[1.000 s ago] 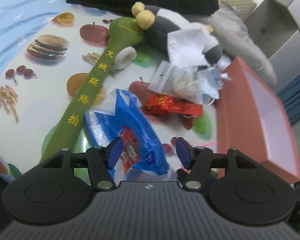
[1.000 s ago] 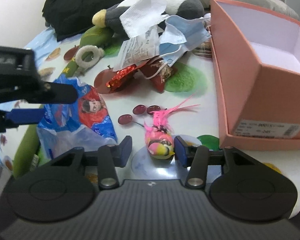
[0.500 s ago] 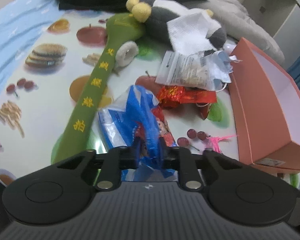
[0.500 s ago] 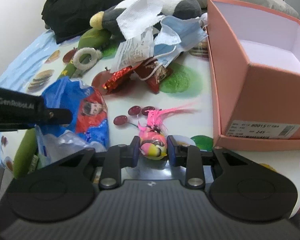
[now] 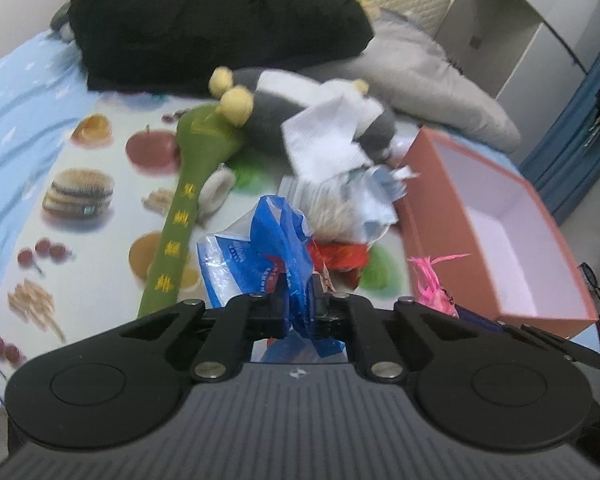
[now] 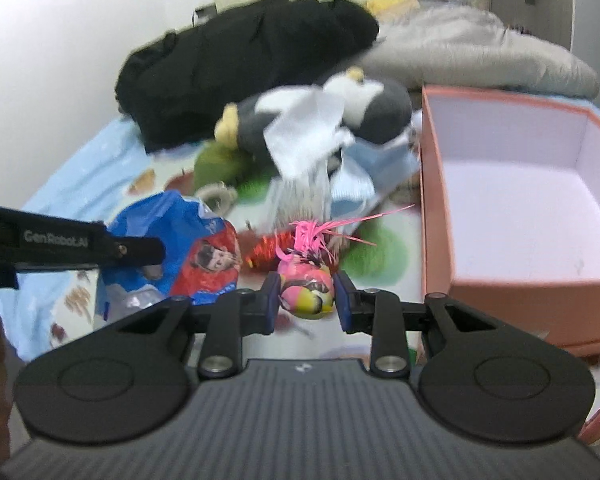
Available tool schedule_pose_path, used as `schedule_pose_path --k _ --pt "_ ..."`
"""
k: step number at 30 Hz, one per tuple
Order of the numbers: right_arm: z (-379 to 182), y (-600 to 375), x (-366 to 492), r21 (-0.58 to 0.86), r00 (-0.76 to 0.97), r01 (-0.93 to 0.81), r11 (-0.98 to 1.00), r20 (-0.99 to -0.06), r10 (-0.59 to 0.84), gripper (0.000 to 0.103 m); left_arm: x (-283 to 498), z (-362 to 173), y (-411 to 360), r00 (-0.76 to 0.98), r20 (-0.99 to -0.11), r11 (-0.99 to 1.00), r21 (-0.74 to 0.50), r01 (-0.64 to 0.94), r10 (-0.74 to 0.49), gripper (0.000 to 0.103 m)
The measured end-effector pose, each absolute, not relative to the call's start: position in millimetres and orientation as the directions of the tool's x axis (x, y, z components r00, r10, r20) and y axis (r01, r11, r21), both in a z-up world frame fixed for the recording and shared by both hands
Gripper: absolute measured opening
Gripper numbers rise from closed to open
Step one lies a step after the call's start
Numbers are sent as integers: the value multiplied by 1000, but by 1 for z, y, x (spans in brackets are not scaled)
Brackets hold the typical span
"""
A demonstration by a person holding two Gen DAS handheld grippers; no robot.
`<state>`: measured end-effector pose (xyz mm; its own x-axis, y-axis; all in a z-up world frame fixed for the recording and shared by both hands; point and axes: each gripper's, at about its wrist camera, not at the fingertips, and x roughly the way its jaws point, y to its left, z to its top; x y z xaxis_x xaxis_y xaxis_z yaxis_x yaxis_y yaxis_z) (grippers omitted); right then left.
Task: Organize soft objects
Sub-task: 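Lift and carry the bag with the left tool while the right tool carries the toy over the pink box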
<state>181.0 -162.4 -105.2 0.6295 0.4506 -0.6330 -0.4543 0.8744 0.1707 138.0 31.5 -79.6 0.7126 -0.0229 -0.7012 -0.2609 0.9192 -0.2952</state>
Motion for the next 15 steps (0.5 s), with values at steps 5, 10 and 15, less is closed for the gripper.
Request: schedule_pose_path --k 5,10,15 --pt "-73 -170 180 157 676 -466 871 -571 465 32 140 -44 28 760 -648 930 -302 -209 -39 10" --pt "-41 -179 182 144 720 -469 871 -508 472 32 152 -15 21 798 -599 929 -330 -168 -68 10" --pt "-14 -193 187 115 764 -458 882 -457 456 32 167 14 4 830 -544 932 -351 -93 -122 10"
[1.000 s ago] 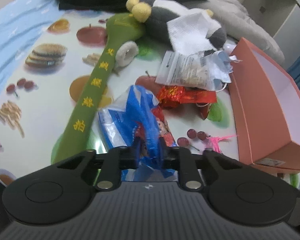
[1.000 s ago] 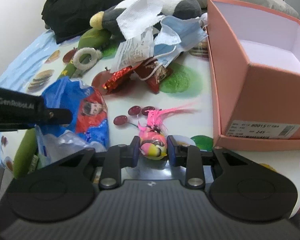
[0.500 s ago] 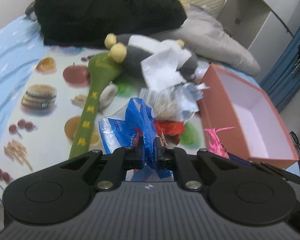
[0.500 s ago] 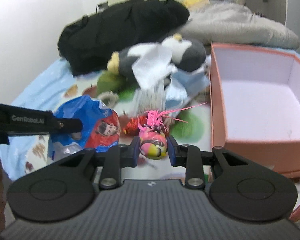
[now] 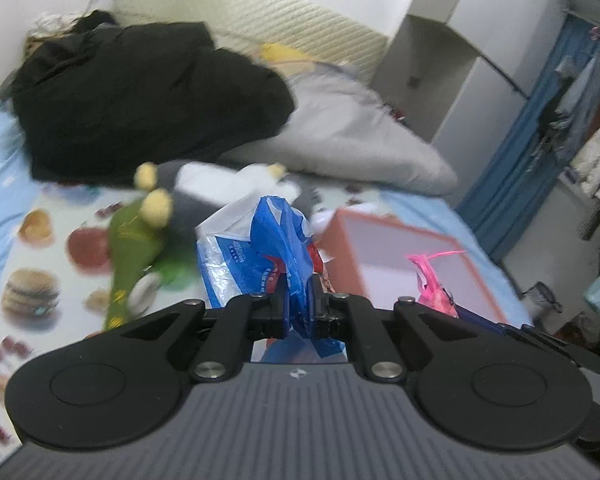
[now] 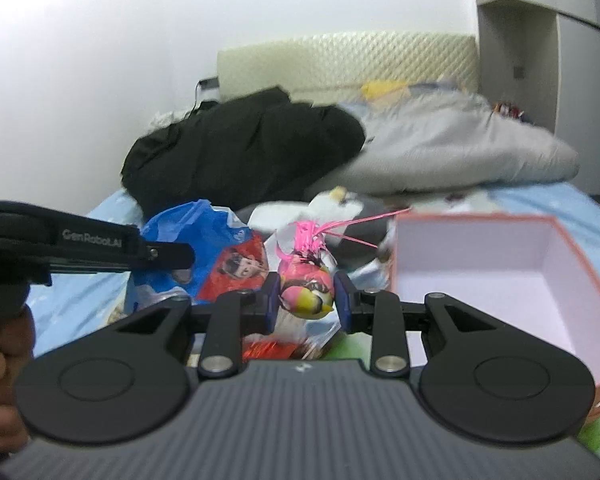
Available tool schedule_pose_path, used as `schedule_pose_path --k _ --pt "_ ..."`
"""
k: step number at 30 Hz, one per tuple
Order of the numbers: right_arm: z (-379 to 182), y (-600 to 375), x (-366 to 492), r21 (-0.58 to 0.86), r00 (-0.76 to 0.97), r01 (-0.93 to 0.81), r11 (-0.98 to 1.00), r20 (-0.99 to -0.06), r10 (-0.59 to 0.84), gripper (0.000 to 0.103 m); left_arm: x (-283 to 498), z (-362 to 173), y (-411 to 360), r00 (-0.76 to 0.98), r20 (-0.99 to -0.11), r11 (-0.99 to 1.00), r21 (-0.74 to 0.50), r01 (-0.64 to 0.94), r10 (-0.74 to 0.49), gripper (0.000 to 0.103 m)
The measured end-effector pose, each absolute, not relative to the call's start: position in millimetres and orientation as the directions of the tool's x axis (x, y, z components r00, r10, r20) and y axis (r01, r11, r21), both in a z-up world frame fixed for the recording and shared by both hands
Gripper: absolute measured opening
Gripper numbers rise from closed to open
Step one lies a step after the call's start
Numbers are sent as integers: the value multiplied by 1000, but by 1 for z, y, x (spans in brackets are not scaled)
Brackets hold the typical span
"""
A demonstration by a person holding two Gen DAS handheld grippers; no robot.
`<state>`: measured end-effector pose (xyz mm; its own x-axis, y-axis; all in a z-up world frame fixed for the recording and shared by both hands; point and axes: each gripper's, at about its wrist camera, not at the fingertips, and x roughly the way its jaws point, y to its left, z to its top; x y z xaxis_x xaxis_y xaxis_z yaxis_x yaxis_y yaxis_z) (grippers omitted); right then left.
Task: Organize soft objects
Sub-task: 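Lift and carry the bag with the left tool while the right tool carries the toy over the pink box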
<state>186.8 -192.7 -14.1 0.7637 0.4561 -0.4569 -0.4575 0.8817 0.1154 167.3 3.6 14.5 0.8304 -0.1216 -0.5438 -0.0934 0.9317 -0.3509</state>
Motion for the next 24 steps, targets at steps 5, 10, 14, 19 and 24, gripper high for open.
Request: schedule_pose_path --k 5,10,14,19,24 --pt "11 -212 194 78 814 -422 903 -405 416 32 184 45 -18 856 -485 933 -359 -7 -180 10" --pt "31 -242 204 60 854 -367 928 -374 362 32 204 67 -43 862 -442 918 -390 66 -249 10" --pt "37 -266 213 59 860 -333 941 -390 328 32 225 67 -74 829 -444 888 -441 129 -341 10" --pt "31 -292 224 54 863 -279 959 -425 275 32 256 52 -115 768 -496 875 -453 169 -405 10" --pt "9 -320 242 90 824 -199 976 -524 217 32 299 26 -140 708 -566 883 -435 177 -421 10"
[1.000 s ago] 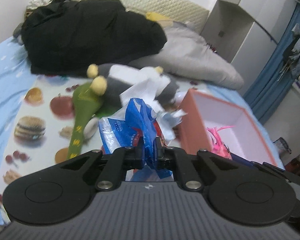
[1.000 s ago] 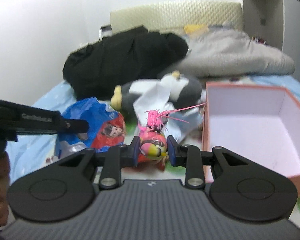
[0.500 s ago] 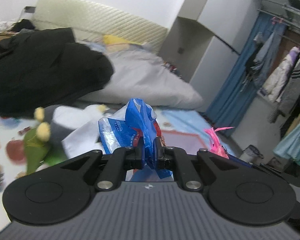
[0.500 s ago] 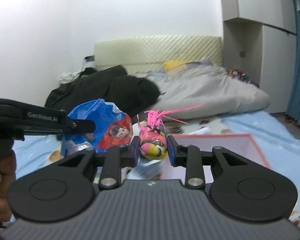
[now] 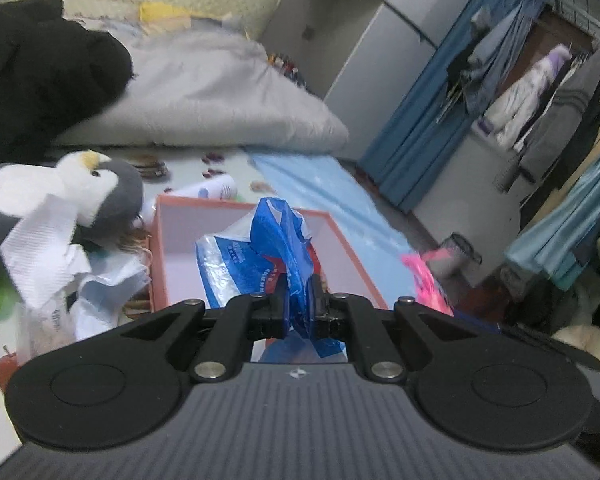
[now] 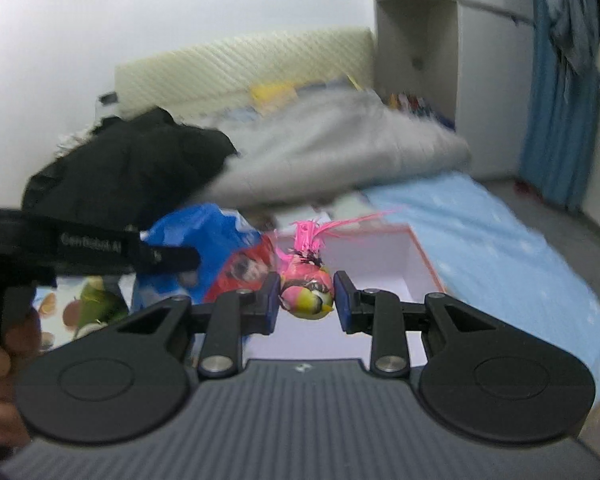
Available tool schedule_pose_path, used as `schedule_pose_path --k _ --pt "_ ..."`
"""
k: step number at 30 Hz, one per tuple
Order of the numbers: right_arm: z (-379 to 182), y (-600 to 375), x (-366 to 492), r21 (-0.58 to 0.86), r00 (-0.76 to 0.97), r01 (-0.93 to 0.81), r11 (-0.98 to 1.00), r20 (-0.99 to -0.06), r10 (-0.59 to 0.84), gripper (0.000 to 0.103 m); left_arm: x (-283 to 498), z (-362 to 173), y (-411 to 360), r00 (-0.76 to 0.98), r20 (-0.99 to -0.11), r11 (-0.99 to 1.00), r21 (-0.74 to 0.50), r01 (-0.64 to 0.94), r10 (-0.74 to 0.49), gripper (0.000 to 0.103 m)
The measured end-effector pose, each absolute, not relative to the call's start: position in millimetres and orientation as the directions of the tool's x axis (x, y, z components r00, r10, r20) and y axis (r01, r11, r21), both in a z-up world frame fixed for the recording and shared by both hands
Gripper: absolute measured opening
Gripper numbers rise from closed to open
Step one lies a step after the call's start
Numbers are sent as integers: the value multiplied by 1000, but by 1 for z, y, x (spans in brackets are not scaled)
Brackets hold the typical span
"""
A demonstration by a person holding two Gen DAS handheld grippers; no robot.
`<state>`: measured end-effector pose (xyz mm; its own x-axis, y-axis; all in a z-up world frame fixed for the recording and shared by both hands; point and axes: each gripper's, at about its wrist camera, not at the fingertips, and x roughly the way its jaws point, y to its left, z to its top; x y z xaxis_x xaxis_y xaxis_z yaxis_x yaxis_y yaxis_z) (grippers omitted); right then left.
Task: Organize soft objects
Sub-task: 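Lift and carry the bag with the left tool while the right tool carries the toy over the pink box, then open both tools to drop the bag and the feathered toy into the pink box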
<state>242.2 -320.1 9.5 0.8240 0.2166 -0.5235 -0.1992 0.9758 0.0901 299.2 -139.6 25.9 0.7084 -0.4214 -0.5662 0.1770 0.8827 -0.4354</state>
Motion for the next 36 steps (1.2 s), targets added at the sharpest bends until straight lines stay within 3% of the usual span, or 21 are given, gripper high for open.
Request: schedule_pose_path --k 10,20,22,23,24,36 --pt "-63 -363 288 143 692 -110 984 -699 179 32 368 -53 -169 524 -730 891 -431 145 -438 10" --pt "-89 -362 307 183 641 -105 978 -739 207 34 383 -87 -169 479 -782 914 -378 145 -399 11" --pt "-90 -363 307 193 637 -107 975 -740 216 36 382 -89 -173 477 -798 929 -336 154 -368 30" --pt "-91 -363 308 196 636 -111 974 -739 221 36 379 -86 -175 486 -794 931 -328 161 -364 41" --pt "-91 -365 307 198 636 -109 974 -739 221 37 375 -83 -174 496 -788 930 -327 165 -365 45" --pt "-54 -364 272 223 736 -115 968 -635 234 38 315 -23 -148 651 -676 938 -278 209 -345 45"
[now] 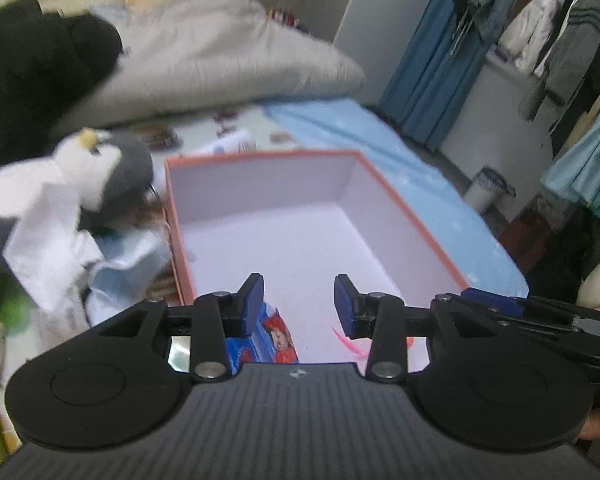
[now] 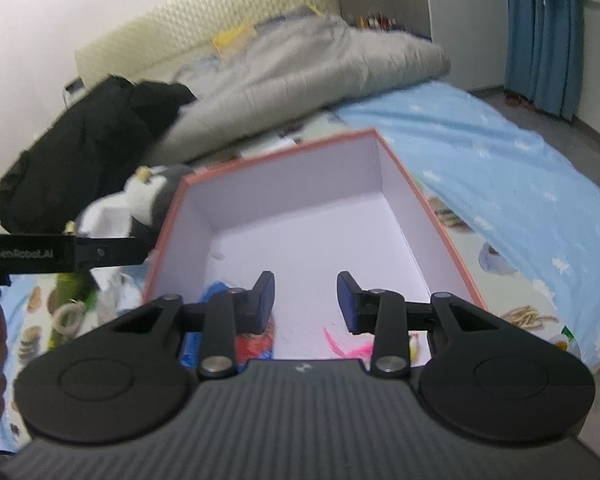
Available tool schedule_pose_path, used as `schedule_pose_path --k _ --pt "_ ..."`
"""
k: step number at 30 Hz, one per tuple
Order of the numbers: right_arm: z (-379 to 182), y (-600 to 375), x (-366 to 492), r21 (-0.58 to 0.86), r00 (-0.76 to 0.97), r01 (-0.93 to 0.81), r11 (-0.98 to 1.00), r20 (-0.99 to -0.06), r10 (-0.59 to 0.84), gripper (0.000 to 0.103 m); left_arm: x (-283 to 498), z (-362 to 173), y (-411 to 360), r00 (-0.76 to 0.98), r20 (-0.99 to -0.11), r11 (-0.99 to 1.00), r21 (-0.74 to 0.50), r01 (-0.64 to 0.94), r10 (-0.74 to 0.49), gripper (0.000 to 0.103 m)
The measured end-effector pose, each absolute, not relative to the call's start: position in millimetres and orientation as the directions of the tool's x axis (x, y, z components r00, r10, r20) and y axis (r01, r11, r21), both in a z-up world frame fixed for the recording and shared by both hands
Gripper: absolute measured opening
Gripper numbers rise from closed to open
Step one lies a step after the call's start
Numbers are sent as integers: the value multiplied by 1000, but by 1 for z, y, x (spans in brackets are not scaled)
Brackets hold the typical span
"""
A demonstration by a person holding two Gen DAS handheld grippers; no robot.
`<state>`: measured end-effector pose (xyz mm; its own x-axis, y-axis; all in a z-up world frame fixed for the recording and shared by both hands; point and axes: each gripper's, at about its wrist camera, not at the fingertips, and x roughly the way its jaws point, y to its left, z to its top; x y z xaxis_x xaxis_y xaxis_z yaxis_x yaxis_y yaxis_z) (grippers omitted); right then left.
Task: Organize soft objects
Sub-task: 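Open both tools to drop the bag and the feathered toy into the pink box, then withdraw both tools from the box back toward the pile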
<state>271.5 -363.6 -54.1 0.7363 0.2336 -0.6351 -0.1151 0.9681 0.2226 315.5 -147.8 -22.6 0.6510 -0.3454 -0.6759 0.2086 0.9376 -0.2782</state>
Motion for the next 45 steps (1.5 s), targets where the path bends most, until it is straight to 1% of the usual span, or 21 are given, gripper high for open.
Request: schedule_pose_path --k 8,14,21,24,33,38,45 --pt "-25 -340 228 220 799 -178 959 -536 272 38 257 13 -128 747 -579 944 -233 232 -327 45" --pt "-17 -321 200 218 817 -217 952 -493 299 38 222 22 -110 777 -544 946 -237 219 -316 45" --pt "-16 -301 176 203 827 -260 944 -458 327 38 179 14 -86 802 -526 951 -264 163 -284 45" --pt "-20 -291 165 205 818 -277 939 -462 342 38 163 8 -76 802 -525 947 -283 150 -284 45" --pt "-44 -265 142 207 773 -309 928 -514 372 38 119 -21 -52 790 -575 964 -255 74 -213 45" --pt "-53 -249 125 179 760 -333 926 -530 376 38 97 -39 -34 773 -607 965 -262 25 -185 45" --pt "-72 -230 102 197 706 -361 911 -581 405 38 73 -53 -2 755 -639 960 -276 -49 -146 45"
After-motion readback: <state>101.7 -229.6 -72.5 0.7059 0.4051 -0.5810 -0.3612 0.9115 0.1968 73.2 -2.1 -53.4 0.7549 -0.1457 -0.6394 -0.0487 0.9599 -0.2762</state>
